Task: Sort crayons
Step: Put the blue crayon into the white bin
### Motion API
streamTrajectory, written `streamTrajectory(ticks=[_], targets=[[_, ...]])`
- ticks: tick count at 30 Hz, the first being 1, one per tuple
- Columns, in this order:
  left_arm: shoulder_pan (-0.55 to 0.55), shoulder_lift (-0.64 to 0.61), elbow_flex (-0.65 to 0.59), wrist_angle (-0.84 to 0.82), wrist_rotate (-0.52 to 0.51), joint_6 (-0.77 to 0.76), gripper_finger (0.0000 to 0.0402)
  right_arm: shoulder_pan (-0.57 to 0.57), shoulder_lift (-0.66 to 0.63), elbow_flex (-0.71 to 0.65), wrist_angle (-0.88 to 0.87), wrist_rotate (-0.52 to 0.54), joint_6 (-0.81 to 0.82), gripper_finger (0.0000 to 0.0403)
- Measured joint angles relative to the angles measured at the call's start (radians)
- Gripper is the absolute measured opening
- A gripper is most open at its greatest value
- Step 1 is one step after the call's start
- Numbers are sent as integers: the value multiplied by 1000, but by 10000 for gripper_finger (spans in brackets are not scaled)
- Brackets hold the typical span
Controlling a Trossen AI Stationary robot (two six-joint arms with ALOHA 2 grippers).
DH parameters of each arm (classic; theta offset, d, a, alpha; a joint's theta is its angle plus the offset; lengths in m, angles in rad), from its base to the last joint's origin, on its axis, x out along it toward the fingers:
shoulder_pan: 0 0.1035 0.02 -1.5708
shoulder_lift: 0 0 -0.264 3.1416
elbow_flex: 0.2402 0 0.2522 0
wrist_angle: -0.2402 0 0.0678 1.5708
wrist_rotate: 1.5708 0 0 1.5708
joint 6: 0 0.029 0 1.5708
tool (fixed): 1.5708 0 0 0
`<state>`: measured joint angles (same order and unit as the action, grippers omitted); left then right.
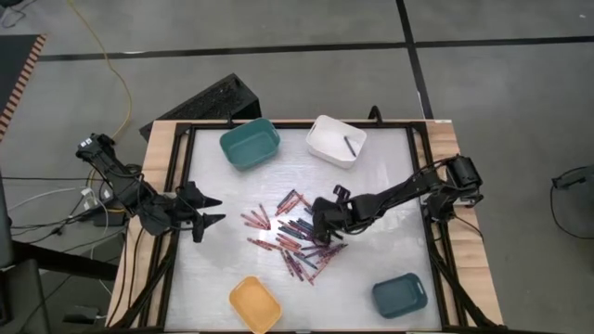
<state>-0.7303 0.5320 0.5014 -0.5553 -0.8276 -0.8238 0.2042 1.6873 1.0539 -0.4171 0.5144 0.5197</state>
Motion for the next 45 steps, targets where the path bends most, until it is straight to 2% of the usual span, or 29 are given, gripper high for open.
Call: streamTrajectory(ticks=[6, 10, 15, 21, 25, 33, 45], targets=[[0, 5, 0, -1, -1, 0, 228, -61, -67, 9, -6, 133, -13, 1], [0, 18, 0, -1, -24, -1, 228, -144, -124, 9, -22, 168, -46, 1], [1, 33, 0, -1, -33, -1, 228, -279, -163, 9, -32, 169, -76, 1], [1, 38, 0, 0, -33, -2, 228, -439, -147, 9, -22, 164, -75, 1], [1, 38, 0, 0, -30, -2, 228, -508, -129, 9, 2, 115, -43, 1], [1, 38, 0, 0, -30, -3, 228, -575, -109, 7, -4, 101, 38, 8], [1, 38, 0, 0, -34, -1, 228, -595, -110, 8, -1, 87, 50, 37]])
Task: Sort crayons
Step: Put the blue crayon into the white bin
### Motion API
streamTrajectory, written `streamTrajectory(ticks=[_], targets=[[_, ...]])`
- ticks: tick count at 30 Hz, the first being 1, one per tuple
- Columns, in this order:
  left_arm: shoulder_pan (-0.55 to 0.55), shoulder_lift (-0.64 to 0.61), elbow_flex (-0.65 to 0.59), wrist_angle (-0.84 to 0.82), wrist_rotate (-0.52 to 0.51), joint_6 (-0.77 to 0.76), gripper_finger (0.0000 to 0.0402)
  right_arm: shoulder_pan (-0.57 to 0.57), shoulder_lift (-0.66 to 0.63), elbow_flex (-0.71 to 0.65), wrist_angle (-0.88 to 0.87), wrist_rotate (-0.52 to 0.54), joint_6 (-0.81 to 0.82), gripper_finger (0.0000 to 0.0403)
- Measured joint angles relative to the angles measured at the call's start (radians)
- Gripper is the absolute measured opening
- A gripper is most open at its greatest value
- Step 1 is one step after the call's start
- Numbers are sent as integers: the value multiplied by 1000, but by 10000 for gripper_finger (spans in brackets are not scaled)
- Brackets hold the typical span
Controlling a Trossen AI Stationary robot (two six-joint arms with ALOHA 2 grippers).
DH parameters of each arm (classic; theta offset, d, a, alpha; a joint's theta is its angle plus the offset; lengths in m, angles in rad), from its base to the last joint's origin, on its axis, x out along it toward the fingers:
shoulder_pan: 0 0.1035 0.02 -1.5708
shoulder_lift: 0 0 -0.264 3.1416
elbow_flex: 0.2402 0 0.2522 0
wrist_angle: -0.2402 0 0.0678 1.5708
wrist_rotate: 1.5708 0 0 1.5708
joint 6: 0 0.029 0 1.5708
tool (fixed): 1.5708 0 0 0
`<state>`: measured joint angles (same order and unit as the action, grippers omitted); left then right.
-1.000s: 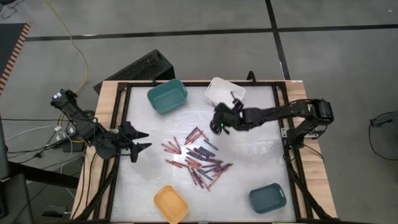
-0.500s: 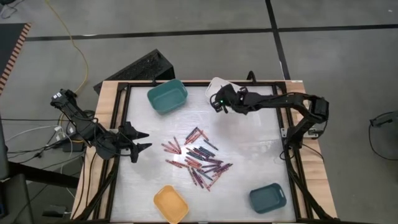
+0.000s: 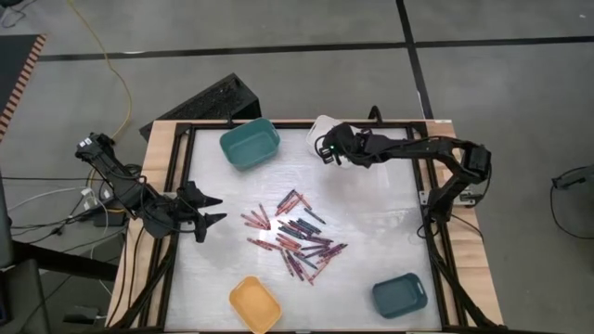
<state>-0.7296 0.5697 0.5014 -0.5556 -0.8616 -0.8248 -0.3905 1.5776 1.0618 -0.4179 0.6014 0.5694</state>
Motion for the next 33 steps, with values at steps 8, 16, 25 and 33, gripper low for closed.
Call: streamTrajectory(ticks=[8, 16, 25, 33], targets=[[0, 0, 0, 0, 0, 0, 228, -5, 0, 0, 0, 0, 0, 51], [0, 0, 0, 0, -2, 1, 228, 8, 0, 0, 3, -124, -42, 51], [0, 0, 0, 0, -3, 0, 228, 126, 0, 0, 4, -398, -103, 52], [0, 0, 0, 0, -2, 0, 228, 328, 0, 0, 4, -394, -127, 52]])
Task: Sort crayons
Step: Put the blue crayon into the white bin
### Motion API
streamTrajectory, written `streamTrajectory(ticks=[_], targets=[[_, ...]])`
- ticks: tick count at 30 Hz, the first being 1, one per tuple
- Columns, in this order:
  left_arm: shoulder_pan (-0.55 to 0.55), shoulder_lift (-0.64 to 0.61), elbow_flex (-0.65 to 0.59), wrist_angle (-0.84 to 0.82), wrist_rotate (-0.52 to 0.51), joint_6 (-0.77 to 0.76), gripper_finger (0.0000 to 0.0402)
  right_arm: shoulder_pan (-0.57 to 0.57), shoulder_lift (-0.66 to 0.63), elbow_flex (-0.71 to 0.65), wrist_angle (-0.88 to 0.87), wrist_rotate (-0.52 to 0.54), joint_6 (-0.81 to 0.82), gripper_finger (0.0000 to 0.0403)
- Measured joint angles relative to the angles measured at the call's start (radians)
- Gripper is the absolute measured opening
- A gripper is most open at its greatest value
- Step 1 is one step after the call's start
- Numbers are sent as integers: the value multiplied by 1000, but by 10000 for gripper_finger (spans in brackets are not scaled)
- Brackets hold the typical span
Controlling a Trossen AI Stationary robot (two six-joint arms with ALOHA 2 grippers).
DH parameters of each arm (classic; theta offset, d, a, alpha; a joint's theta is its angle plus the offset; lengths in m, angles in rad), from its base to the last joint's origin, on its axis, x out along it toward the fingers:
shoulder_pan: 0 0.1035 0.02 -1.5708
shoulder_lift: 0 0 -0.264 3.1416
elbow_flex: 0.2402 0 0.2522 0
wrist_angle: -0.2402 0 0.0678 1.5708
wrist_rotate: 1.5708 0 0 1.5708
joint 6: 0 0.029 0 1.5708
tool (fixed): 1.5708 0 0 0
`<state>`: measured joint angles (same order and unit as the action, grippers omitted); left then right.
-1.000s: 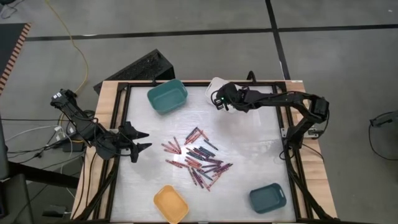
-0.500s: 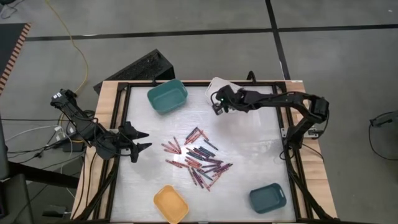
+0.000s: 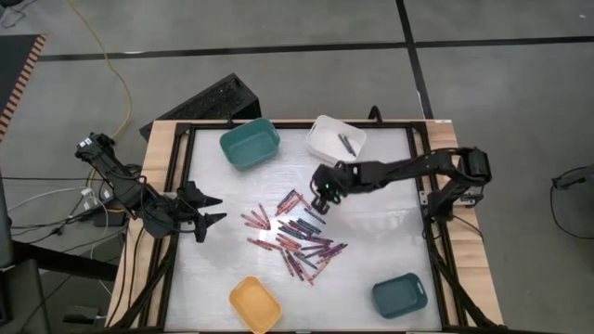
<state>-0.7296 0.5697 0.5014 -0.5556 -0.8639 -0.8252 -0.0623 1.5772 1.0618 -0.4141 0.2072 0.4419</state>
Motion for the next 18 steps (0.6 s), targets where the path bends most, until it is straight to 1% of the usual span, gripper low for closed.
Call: streamTrajectory(ticks=[3, 9, 12, 18], targets=[[0, 0, 0, 0, 0, 0, 228, 72, 0, 0, 0, 20, 1, 52], [0, 0, 0, 0, 0, -1, 228, 207, 0, 0, 0, 136, 3, 62], [0, 0, 0, 0, 0, -1, 228, 254, 0, 0, 0, 191, 21, 80], [0, 0, 0, 0, 0, -1, 228, 308, 0, -1, 4, 318, 56, 125]])
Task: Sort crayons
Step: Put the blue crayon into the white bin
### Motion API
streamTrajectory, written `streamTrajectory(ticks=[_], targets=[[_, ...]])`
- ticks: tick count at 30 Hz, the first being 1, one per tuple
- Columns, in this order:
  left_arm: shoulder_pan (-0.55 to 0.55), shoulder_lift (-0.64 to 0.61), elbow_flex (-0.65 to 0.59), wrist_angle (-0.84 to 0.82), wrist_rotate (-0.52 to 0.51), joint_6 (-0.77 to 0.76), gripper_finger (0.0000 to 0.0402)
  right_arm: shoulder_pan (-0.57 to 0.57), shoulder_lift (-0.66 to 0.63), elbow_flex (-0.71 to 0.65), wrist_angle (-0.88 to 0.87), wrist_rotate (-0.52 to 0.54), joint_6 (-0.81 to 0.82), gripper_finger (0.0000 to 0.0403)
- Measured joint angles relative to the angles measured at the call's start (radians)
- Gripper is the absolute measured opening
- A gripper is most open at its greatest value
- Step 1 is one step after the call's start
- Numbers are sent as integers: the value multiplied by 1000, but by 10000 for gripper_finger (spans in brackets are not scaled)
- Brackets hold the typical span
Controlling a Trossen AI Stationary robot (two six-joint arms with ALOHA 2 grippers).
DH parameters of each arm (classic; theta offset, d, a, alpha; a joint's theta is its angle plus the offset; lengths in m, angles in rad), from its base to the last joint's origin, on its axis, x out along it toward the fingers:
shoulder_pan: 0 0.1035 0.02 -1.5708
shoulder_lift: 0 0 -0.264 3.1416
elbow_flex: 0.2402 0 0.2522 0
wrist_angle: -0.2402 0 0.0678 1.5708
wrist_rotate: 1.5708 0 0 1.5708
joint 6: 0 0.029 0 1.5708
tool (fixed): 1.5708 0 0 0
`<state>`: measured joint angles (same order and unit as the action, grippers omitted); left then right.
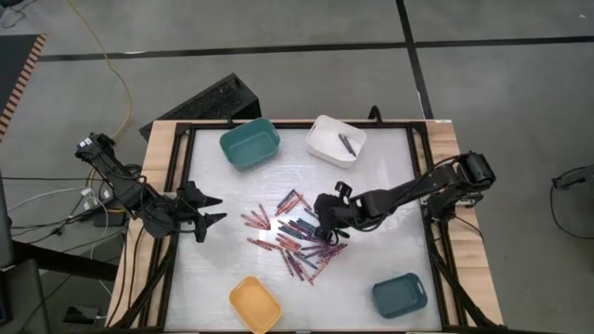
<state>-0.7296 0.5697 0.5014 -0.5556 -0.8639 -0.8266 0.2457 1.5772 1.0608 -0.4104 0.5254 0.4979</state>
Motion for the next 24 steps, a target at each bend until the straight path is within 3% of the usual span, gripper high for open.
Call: streamTrajectory(ticks=[9, 24], targets=[[0, 4, 0, 0, 0, 1, 228, 23, 106, -3, 60, 27, -3, 165], [0, 20, 0, -3, -7, -6, 228, -14, 274, 1, 75, 16, 0, 163]])
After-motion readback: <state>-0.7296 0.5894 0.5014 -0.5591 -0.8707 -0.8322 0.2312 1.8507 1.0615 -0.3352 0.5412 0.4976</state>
